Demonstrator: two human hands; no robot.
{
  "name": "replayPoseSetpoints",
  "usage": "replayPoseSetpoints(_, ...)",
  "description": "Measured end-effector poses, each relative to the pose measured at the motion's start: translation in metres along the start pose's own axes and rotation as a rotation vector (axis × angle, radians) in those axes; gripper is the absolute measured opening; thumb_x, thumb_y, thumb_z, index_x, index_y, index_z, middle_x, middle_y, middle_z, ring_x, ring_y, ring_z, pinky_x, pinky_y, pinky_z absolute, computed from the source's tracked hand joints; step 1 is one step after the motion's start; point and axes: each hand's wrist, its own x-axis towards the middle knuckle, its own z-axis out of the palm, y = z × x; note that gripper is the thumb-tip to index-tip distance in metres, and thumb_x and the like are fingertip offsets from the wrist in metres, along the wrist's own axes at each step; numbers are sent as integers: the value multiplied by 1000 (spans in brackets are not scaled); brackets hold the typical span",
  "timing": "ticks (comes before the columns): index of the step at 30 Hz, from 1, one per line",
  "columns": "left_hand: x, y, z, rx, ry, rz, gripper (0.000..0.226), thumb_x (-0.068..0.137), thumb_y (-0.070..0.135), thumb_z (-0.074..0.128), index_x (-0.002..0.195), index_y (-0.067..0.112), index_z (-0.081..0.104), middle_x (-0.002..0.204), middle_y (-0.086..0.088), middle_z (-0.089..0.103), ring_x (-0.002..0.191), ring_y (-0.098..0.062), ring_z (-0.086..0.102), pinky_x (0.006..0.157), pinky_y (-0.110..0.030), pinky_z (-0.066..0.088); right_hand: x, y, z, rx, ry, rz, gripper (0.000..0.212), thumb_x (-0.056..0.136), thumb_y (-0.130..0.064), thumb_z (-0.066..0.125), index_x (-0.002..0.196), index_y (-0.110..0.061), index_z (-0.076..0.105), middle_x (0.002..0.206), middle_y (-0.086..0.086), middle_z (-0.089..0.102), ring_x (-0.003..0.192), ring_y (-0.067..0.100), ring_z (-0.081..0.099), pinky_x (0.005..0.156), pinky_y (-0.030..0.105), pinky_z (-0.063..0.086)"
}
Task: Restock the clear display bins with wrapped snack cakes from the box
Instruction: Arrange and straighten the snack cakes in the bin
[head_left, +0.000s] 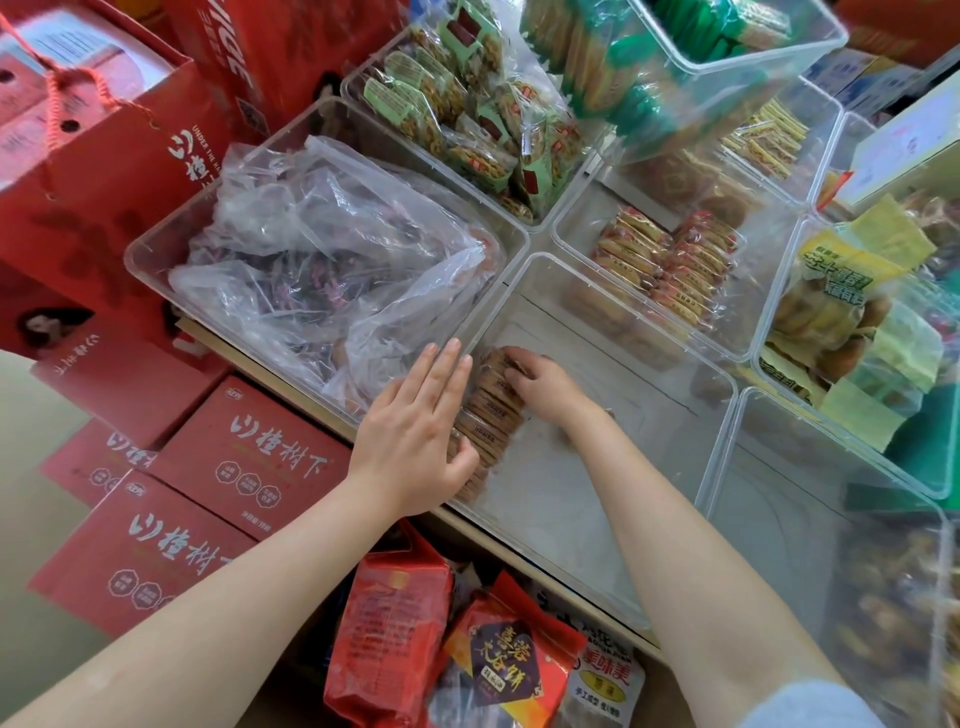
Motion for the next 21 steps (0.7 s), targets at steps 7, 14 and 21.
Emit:
replayPoseSetpoints(7,22,28,0,166,-74,243,70,96,25,28,159,3,8,168,-15,-1,156,-31,-4,125,-45,-5,-15,10,16,56,148,35,39,99,-32,54,134,-17,60,124,16,53,110,32,58,101,36,46)
replayPoseSetpoints(14,70,49,45,171,-420,153,75,104,40,33,160,7,-5,169,-12,-8,156,-27,-8,125,-41,-1,-28,37,-11,134,20,20,43,98,-12,55,141,-13,55,141,6,58,131,22,52,111,29,38)
replayPoseSetpoints(21,69,47,51,245,-469,173,82,102,51,30,158,9,-14,167,-11,-17,154,-26,-17,125,-41,-9,-48,89,-29,-385,32,165,77,77,-39,80,145,-29,45,145,3,44,137,29,33,106,49,38)
